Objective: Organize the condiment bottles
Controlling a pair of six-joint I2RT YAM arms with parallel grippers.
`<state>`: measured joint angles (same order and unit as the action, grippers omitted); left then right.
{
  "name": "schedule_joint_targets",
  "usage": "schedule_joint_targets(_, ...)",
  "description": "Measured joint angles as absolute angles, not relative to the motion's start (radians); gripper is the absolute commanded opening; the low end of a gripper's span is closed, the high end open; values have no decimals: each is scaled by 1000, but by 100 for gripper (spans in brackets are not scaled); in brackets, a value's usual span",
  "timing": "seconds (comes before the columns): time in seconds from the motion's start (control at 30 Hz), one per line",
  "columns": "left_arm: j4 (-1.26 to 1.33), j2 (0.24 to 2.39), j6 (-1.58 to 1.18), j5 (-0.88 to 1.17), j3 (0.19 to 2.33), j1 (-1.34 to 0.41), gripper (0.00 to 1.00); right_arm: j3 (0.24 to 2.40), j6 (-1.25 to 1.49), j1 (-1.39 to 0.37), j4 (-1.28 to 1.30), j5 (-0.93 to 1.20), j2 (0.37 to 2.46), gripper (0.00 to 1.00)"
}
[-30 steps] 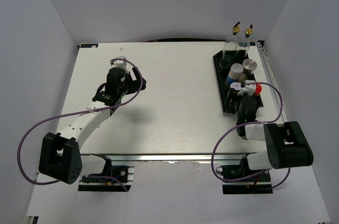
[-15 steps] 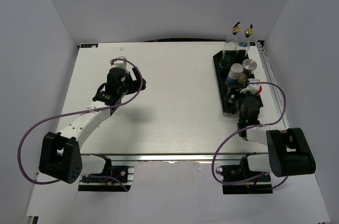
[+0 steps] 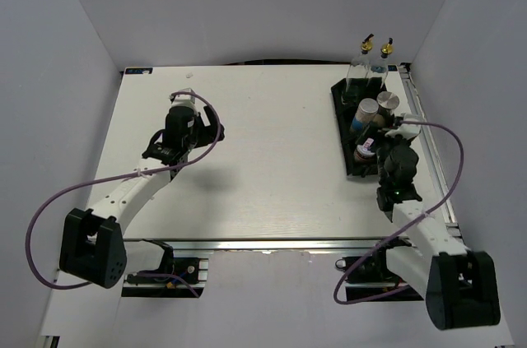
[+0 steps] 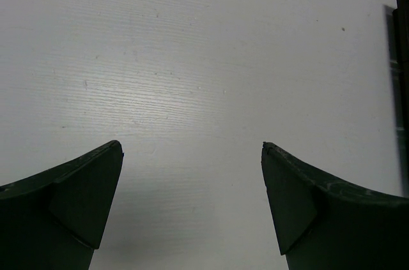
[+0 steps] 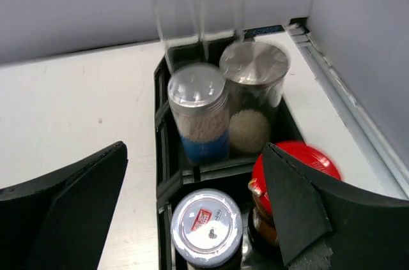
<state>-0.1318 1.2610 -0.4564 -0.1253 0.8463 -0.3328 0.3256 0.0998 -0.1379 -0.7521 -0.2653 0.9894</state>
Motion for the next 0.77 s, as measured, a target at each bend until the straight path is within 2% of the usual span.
schedule_joint_targets(0.3, -190, 1167, -497, -275, 846, -333, 98, 728, 327, -138, -67, -484, 769, 89)
schedule_joint_targets(0.57, -268, 1039, -567, -541, 844, -331, 98, 769, 419, -138, 352, -578, 715, 89)
schedule_joint_targets(0.77, -286, 1011, -584, -609, 843, -329, 98, 768, 427, -138, 454, -599, 698, 90)
